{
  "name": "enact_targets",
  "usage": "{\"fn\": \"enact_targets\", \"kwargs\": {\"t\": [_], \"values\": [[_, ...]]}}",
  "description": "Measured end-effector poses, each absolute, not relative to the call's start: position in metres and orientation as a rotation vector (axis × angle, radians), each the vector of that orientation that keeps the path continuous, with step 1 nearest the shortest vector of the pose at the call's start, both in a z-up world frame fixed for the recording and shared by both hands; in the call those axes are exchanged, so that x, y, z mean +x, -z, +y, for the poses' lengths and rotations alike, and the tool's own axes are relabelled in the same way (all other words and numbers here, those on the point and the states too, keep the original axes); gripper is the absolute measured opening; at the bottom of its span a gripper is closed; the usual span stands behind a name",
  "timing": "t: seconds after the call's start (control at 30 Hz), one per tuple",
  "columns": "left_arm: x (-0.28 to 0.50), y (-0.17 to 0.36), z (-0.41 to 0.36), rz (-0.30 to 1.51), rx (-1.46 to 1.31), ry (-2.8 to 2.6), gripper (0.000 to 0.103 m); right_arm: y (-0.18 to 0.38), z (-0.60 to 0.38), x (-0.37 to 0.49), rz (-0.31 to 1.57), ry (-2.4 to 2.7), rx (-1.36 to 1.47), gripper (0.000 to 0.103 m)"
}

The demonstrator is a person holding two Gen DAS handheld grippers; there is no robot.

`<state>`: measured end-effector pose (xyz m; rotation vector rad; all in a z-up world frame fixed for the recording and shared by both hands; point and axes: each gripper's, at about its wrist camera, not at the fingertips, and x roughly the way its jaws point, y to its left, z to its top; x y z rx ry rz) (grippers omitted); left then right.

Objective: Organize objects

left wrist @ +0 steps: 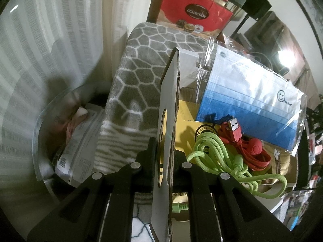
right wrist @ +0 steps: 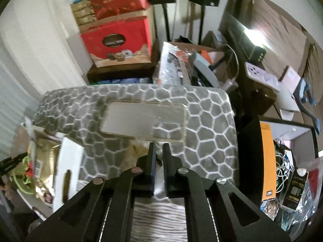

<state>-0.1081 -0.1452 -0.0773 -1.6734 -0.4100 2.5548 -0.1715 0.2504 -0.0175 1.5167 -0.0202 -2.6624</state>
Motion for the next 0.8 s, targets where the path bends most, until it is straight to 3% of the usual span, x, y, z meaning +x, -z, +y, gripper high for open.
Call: {"fn": "enact_targets", "kwargs": {"t": [0.53,0.57,0.63,0.67,0.7,0.77,0.8], "values": [[-0.108,0.078,-0.146,-0.411,-1.674,-2.554,0.009,-0.011,0.213,-0.161,0.090,2.607,1.445,0.002],[-0.107,0.078,-0.145,-0.410,-1.674,-2.553,0.009,-0.007,0.214,-0.163,0.104,2.601,1.480,0.006],[-0.108,0.078,-0.146,-0.414,-1.674,-2.553,0.009,0.003,0.221,-0.167,0.096,2.608,1.547,0.034],[-0.107,0.078,-0.145,-0.413,-1.673,-2.553,0.009,0.011,0.226,-0.171,0.074,2.611,1.580,0.059],[-0.108,0.078,-0.146,-0.411,-1.674,-2.553,0.009,0.018,0.231,-0.174,0.047,2.617,1.594,0.066],[-0.108,0.077,-0.146,-0.413,-1.674,-2.553,0.009,0.031,0.238,-0.178,0.050,2.636,1.631,0.067],[-0.108,0.078,-0.146,-0.413,-1.675,-2.553,0.009,0.038,0.241,-0.180,0.064,2.648,1.660,0.073]]}}
